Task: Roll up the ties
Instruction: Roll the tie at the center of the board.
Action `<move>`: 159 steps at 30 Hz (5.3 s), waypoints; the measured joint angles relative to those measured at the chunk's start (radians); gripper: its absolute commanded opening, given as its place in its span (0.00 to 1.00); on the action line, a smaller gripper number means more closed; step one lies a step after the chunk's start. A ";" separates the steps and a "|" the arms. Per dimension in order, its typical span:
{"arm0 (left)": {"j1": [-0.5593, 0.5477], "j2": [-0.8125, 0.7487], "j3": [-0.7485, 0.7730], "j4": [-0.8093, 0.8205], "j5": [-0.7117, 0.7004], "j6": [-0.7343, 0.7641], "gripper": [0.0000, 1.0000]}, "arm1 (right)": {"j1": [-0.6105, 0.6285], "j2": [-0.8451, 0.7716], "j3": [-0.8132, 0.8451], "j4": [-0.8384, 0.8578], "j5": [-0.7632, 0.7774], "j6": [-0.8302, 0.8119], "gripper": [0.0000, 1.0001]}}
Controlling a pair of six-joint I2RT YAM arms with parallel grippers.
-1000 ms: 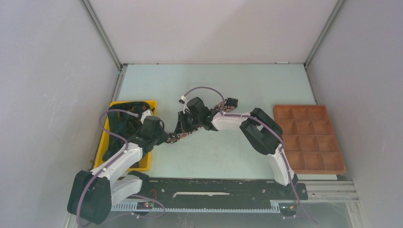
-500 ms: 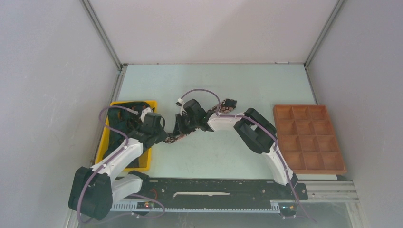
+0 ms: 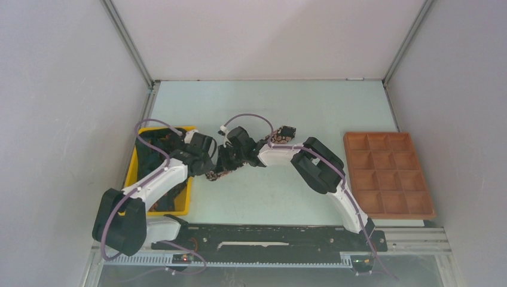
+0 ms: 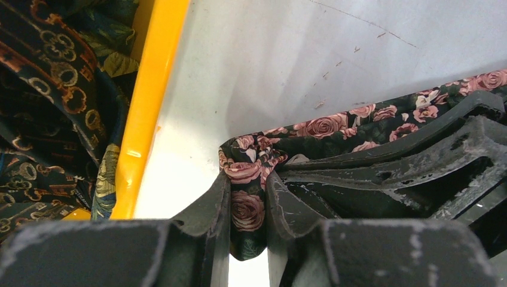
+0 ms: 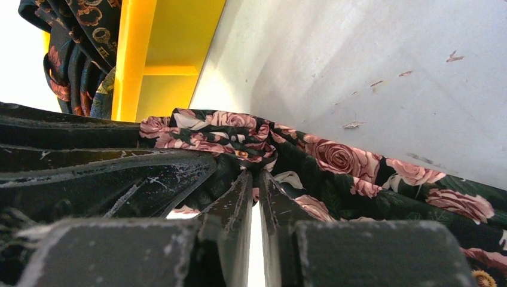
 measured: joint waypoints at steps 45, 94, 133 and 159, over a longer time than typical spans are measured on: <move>-0.219 0.435 0.361 -0.288 -0.264 -0.090 0.33 | -0.188 -0.315 -0.328 -0.022 0.097 -0.050 0.10; -0.260 0.394 0.332 -0.070 -0.108 -0.149 0.68 | -0.238 -0.341 -0.360 -0.012 0.095 -0.047 0.09; -0.013 -0.078 0.073 -0.043 -0.043 0.072 0.76 | -0.050 -0.385 -0.445 0.079 0.037 -0.072 0.27; -0.013 -0.426 -0.304 0.178 0.060 -0.030 0.76 | -0.083 -0.166 -0.099 -0.109 0.050 -0.115 0.24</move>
